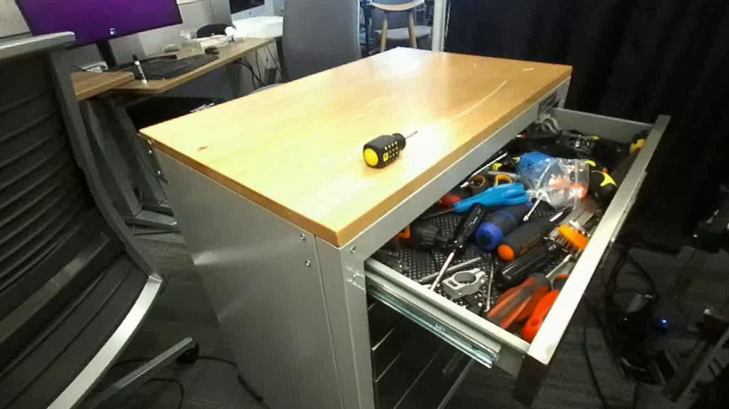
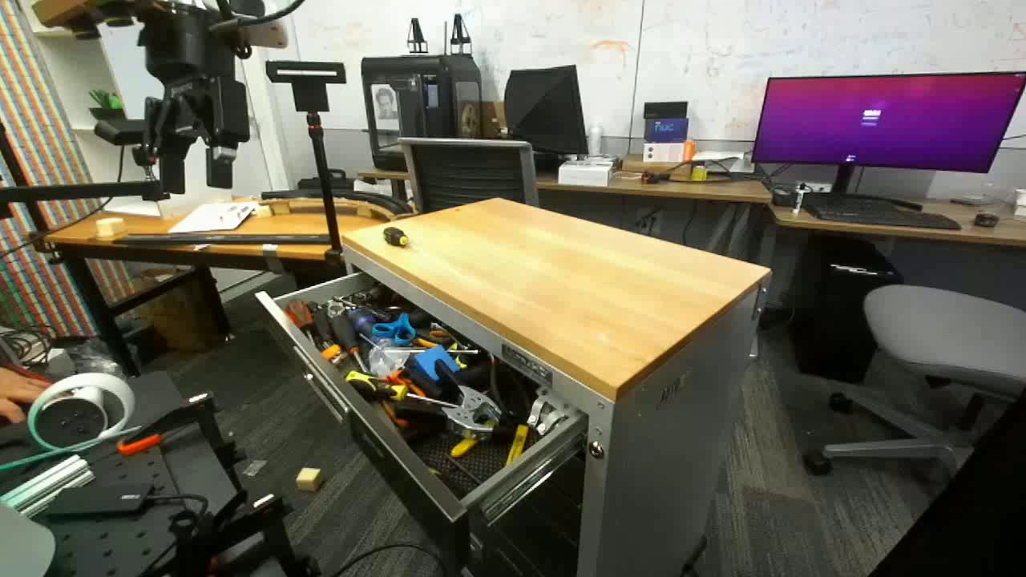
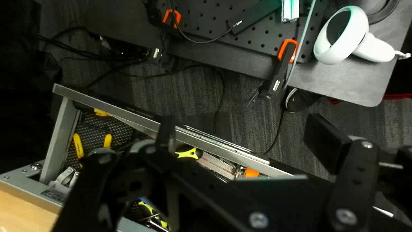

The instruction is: Put the screwdriver in the drawer then close it

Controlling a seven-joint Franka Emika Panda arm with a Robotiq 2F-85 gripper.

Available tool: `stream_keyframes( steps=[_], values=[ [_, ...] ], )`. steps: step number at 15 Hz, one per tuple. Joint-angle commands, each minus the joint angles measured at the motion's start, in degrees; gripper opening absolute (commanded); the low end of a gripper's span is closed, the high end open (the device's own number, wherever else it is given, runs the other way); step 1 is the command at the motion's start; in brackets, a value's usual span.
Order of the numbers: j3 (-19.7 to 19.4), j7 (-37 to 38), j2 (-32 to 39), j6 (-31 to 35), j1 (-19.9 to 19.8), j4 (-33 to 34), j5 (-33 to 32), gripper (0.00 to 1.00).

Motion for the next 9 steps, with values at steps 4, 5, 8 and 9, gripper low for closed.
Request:
stream_keyframes(
  steps=[4,5,8,9],
  values=[
    [-1.1,0.6,0.1,-0.2,1.2,0.3,-0.5,1.0],
    [-1.1,0.6,0.1,-0.2,1.2,0.3,-0.5,1.0],
    [-1.1,0.6,0.1,-0.2,1.2,0.3,-0.5,1.0],
    [-1.1,-2.3,0.9,-1.1,1.3,1.6,-3.4,1.0]
  ],
)
